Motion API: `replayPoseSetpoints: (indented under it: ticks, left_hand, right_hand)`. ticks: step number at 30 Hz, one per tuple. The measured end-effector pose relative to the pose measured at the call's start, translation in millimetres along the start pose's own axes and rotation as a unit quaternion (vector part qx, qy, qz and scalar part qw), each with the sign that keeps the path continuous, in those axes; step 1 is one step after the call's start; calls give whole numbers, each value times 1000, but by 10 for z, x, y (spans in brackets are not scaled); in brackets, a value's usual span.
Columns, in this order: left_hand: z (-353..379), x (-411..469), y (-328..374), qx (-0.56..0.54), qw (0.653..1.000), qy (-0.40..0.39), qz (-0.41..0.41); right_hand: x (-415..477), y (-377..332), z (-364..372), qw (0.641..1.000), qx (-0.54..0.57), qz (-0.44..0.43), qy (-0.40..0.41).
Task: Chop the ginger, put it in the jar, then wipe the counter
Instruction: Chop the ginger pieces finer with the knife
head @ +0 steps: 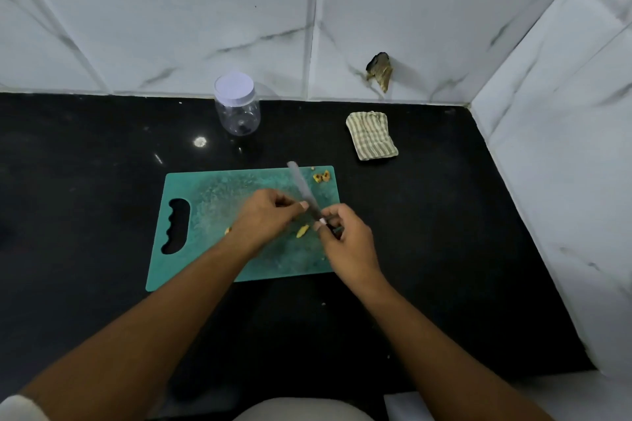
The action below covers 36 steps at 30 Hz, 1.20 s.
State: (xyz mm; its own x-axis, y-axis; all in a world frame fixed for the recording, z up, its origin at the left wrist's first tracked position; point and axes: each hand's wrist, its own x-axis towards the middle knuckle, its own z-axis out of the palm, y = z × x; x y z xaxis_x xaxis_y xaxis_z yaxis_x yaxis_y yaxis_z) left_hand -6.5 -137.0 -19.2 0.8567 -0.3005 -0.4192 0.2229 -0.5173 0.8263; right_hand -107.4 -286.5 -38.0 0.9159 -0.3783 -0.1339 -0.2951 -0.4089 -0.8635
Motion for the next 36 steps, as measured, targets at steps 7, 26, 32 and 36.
replayPoseSetpoints:
  ticks: [7, 26, 32, 36]
  left_hand:
    - [-10, 399, 150, 154, 978, 84, 113]
    - [222, 942, 289, 252, 954, 68, 148]
    - [180, 934, 202, 204, 966, 50, 152]
    - [197, 901, 154, 192, 969, 39, 149]
  right_hand:
    - [171, 261, -315, 994, 15, 90, 64]
    - [300, 349, -400, 999, -24, 31, -8]
    - [300, 330, -483, 998, -4, 56, -32]
    - [264, 327, -512, 997, 13, 66, -46]
